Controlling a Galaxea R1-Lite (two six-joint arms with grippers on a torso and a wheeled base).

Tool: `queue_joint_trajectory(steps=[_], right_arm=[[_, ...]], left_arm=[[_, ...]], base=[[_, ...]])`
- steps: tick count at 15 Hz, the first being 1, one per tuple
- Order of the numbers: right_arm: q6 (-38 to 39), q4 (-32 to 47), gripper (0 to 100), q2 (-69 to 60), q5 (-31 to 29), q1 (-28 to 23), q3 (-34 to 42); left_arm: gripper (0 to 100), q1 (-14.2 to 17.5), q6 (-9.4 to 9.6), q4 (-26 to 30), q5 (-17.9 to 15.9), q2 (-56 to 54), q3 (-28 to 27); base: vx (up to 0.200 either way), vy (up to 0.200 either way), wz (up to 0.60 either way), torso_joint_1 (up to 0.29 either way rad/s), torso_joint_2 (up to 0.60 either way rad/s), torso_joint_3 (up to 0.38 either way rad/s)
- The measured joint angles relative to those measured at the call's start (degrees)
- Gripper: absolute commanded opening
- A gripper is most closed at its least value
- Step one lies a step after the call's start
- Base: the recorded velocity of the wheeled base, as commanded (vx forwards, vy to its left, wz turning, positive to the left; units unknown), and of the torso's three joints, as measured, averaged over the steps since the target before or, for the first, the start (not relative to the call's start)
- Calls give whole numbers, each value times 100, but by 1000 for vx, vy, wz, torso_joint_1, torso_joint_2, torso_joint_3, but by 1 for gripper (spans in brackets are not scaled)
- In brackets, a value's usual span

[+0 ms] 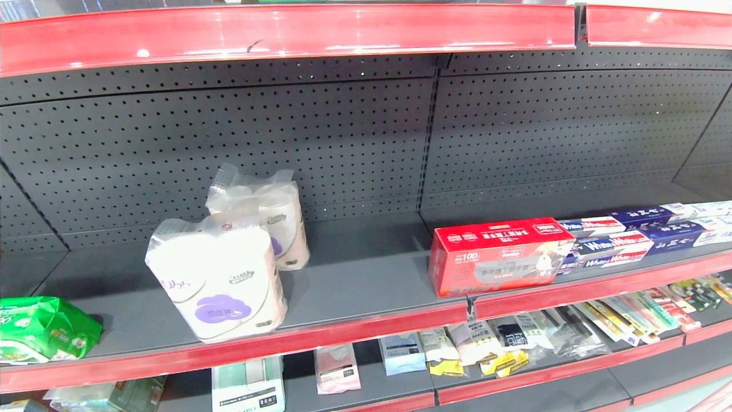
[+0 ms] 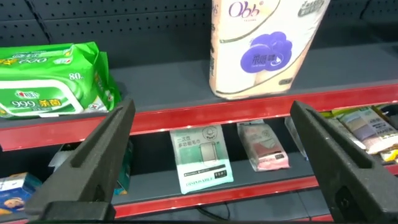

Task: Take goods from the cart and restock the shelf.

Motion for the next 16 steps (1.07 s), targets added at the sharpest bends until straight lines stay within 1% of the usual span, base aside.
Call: queue_joint_trajectory(steps=[2,4,6,7,8,9,12,14,15,16], right_arm=[[0,0,100,0,-2,2,-2],[0,2,100,0,0,-1,-2],[0,0,100,0,0,0,-2],[0,0,100,0,0,0,-2],[0,0,100,0,0,0,-2],[0,0,100,0,-2,0,-2],[0,0,100,0,-2,2,-2],[0,0,100,0,0,2,-2],[0,0,100,0,-2,-1,-2],[2,0,100,0,-2,0,-2]], left_arm=[[100,40,-312,57,-77,772,-641],[100,122,-568,85,-38,1980,-1320],[100,261,-713,104,96,3256,-1860],[100,345,-746,104,176,3892,-2108],[100,412,-713,126,241,4419,-2280],[100,480,-624,134,304,4888,-2436],[100,599,-286,61,363,5789,-2726],[100,830,30,-105,361,6187,-2844],[100,972,139,-135,350,6399,-2938],[100,1081,189,-157,341,6574,-3065]], base=[[0,0,0,0,0,0],[0,0,0,0,0,0],[0,0,0,0,0,0],[0,0,0,0,0,0],[0,0,0,0,0,0],[0,0,0,0,0,0],[0,0,0,0,0,0],[0,0,0,0,0,0],[0,0,0,0,0,0],[0,0,0,0,0,0]])
